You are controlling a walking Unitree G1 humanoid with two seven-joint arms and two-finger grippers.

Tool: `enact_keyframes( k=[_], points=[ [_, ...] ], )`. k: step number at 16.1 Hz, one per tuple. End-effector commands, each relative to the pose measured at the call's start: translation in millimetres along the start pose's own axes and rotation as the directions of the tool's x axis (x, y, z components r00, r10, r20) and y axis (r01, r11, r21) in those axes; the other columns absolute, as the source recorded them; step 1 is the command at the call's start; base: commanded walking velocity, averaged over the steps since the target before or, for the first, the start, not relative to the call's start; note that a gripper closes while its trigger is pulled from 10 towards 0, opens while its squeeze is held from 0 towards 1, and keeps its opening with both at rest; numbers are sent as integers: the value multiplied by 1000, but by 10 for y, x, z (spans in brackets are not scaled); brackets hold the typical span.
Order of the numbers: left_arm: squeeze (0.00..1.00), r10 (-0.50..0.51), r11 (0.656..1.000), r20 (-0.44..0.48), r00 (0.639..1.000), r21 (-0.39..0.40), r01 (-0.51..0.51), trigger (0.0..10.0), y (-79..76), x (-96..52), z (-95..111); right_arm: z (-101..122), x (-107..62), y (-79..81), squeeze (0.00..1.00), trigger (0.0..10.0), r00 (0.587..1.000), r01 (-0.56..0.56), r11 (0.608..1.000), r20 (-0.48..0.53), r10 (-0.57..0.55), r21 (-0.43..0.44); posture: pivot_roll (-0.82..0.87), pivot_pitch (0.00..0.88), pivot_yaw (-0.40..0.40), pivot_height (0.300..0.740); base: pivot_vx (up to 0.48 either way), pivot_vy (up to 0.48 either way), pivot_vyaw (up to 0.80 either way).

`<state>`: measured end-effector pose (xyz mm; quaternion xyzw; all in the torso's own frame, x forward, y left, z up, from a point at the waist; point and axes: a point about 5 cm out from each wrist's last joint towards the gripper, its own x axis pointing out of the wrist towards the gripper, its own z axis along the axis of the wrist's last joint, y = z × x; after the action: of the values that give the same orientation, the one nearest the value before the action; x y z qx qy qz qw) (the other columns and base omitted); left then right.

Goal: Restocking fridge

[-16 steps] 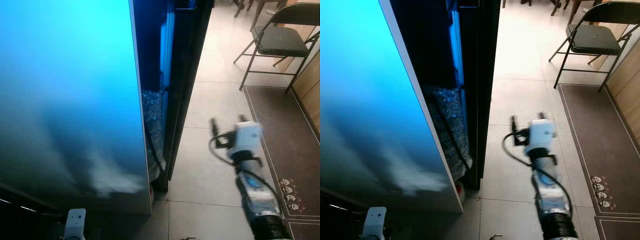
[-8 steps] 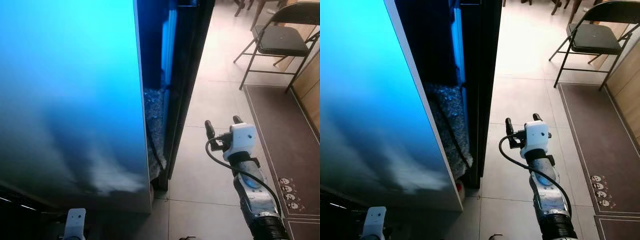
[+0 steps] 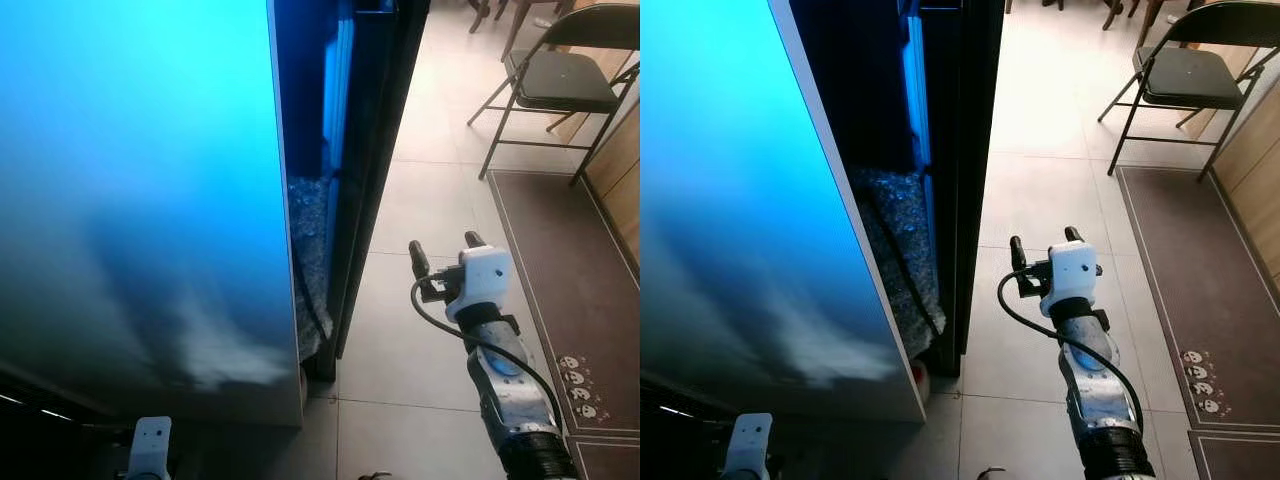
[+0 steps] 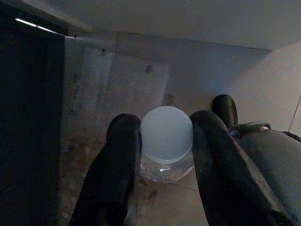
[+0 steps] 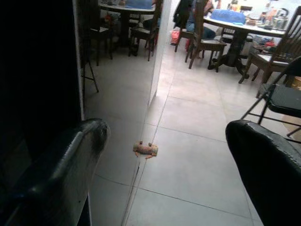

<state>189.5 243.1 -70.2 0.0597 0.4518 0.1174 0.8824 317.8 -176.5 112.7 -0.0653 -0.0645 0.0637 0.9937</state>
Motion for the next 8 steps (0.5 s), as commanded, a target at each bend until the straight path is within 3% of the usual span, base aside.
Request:
enact_keyframes(
  k=[1, 4, 7, 8],
  points=[
    [0, 14, 1000, -28, 1000, 23, -13, 10000, 33, -14, -97, 12, -11, 45, 0, 10000, 1000, 25, 999, 15, -24, -32, -209, 166, 2, 740, 0, 0, 0],
    [0, 11, 1000, -28, 1000, 29, -10, 10000, 25, -14, -99, -190, -210, -69, 0, 10000, 986, 157, 987, -57, -159, -43, -208, 164, 0, 740, 0, 0, 0],
    [0, 9, 999, -27, 1000, 32, -8, 10000, 20, -14, -97, -273, -236, 9, 0, 10000, 987, 119, 992, -101, -124, -51, -207, 159, 0, 740, 0, 0, 0],
    [0, 9, 999, -26, 1000, 33, -8, 10000, 18, -14, -96, -302, -232, 73, 0, 10000, 989, 78, 997, -126, -80, -18, -203, 152, 0, 740, 0, 0, 0]
  ],
)
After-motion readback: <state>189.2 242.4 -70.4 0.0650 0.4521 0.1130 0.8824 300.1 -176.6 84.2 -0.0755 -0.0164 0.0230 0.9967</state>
